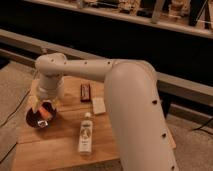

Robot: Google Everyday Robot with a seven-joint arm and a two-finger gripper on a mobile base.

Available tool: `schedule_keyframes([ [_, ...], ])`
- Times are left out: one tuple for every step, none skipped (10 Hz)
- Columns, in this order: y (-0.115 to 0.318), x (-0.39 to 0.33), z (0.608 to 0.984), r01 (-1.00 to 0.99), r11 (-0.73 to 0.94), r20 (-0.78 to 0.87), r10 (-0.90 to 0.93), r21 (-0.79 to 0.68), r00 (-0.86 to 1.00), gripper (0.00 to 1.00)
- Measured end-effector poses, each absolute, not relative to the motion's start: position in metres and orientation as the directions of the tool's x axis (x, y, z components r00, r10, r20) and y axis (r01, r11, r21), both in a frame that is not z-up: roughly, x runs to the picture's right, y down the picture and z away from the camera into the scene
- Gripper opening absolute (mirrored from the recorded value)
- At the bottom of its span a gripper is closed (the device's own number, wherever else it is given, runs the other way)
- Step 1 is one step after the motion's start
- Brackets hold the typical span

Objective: Place the pepper in the ceramic bowl

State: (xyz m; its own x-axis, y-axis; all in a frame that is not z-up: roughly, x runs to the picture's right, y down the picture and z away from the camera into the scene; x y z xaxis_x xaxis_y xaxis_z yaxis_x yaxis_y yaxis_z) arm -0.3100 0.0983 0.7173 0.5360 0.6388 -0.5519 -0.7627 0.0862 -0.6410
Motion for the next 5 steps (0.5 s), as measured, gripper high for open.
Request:
schedule_keyframes([
  [0.0985,-0.3093,0.7160,-0.765,0.096,-0.554,0.634,-0.637,0.540,0.62],
  [0.0983,-0.3086,0.7165,-0.767,0.094,-0.556,0.634,-0.635,0.538,0.62],
  [0.0982,-0.3084,0.7166,-0.767,0.093,-0.556,0.635,-0.634,0.537,0.62],
  [0.0984,-0.3091,0.7163,-0.767,0.094,-0.556,0.634,-0.635,0.537,0.62],
  [0.0984,-0.3090,0.7164,-0.767,0.094,-0.556,0.634,-0.635,0.537,0.62],
])
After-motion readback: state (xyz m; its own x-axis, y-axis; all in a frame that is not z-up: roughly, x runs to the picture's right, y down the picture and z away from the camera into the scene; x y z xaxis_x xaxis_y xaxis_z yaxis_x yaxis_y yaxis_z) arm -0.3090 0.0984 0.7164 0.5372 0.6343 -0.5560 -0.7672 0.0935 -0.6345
